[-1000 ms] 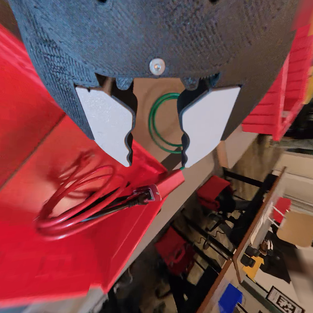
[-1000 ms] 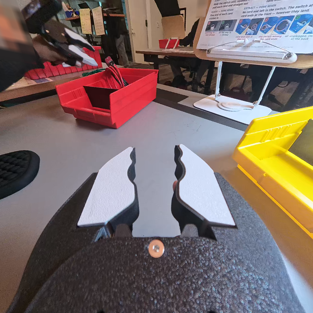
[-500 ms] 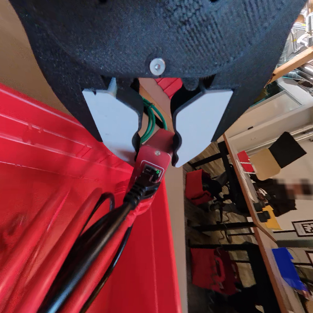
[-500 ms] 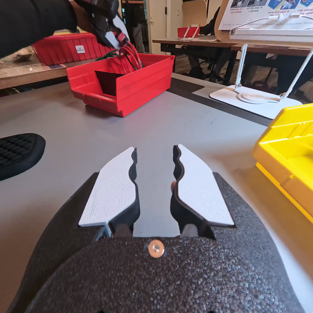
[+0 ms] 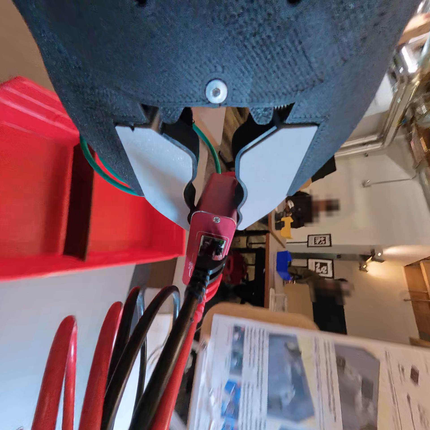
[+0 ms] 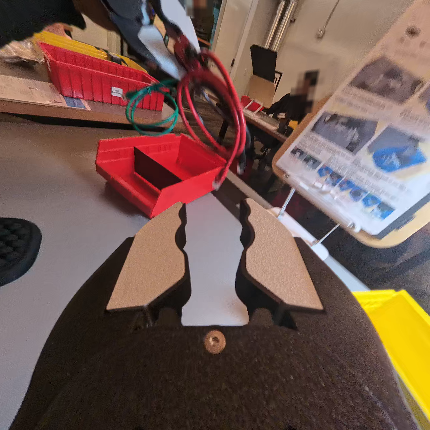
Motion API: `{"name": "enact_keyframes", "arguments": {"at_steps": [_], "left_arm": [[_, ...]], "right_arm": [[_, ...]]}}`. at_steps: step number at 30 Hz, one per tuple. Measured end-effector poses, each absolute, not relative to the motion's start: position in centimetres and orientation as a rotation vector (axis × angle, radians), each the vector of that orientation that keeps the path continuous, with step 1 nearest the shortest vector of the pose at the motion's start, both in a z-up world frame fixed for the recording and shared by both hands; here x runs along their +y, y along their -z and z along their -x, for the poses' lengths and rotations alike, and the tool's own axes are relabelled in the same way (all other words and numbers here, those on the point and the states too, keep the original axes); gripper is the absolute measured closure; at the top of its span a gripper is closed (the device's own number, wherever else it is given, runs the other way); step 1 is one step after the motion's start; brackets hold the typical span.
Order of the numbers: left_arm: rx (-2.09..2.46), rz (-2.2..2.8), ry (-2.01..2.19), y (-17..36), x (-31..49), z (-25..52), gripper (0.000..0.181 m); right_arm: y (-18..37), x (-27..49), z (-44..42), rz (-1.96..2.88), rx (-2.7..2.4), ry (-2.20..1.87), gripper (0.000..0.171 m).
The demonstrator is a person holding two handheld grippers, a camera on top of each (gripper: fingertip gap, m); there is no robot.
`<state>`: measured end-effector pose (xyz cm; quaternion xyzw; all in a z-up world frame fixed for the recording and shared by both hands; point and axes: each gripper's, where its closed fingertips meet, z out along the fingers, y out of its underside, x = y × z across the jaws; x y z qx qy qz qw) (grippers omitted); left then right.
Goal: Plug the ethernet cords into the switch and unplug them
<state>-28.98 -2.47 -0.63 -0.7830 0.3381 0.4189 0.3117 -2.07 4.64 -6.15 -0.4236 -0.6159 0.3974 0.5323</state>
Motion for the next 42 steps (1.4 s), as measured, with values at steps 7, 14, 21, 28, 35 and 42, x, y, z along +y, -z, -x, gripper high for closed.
{"name": "enact_keyframes", "arguments": {"at_steps": [7, 14, 21, 28, 35, 42], "left_arm": [[1.065, 1.98, -1.009, 3.5, 3.7, 18.5, 0.15], [1.021, 1.829, -0.896, 5.7, 7.3, 14.1, 0.149], [0.654, 1.888, -0.533, 8.1, 6.0, 14.6, 0.133], [0.109, 1.51, 0.767, 4.3, 3.0, 7.7, 0.132], [-0.097, 1.283, 1.076, 1.4, 4.9, 6.2, 0.116], [-0.009, 1.362, 0.993, 4.5, 6.1, 6.6, 0.15]], "right_arm": [[0.4, 2.8, 5.6, 0.856, -1.659, -0.636, 0.121], [4.6, 6.3, 7.0, 0.879, -1.653, -0.553, 0.159], [4.6, 9.1, 5.9, 0.953, -1.475, -0.703, 0.16], [-0.6, 7.9, 2.2, 0.599, -1.185, -0.486, 0.16], [4.8, 2.3, 2.0, 0.13, -1.153, -0.025, 0.159], [12.6, 4.6, 4.4, 0.446, -1.42, -0.258, 0.153]]}}
